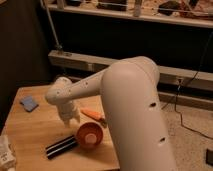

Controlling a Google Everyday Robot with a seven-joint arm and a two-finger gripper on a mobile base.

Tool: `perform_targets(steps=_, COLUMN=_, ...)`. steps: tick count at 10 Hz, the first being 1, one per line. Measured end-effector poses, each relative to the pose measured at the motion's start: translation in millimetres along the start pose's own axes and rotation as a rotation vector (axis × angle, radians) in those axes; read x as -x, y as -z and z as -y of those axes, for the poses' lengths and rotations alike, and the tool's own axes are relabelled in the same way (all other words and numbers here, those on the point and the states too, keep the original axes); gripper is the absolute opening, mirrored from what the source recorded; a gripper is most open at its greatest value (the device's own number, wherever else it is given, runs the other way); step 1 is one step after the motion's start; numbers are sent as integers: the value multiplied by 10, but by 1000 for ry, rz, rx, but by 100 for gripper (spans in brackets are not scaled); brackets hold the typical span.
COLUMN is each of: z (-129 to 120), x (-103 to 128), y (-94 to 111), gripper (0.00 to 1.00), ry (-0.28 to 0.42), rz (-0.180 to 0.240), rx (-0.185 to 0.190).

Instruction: Push the eraser across the table

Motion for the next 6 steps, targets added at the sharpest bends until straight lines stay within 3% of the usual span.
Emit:
perform_targets(steps=2, z=-84, x=-9, y=57, gripper=4, ry=157, rz=42, rx=-42)
perform_targets(steps=5, z=-305, x=-198, y=-18, gripper=0, ry=307, rz=44, rx=-9)
perform_targets(steps=6, z=-339, x=-253, y=-58, gripper=0, ry=328, rz=37, rx=3)
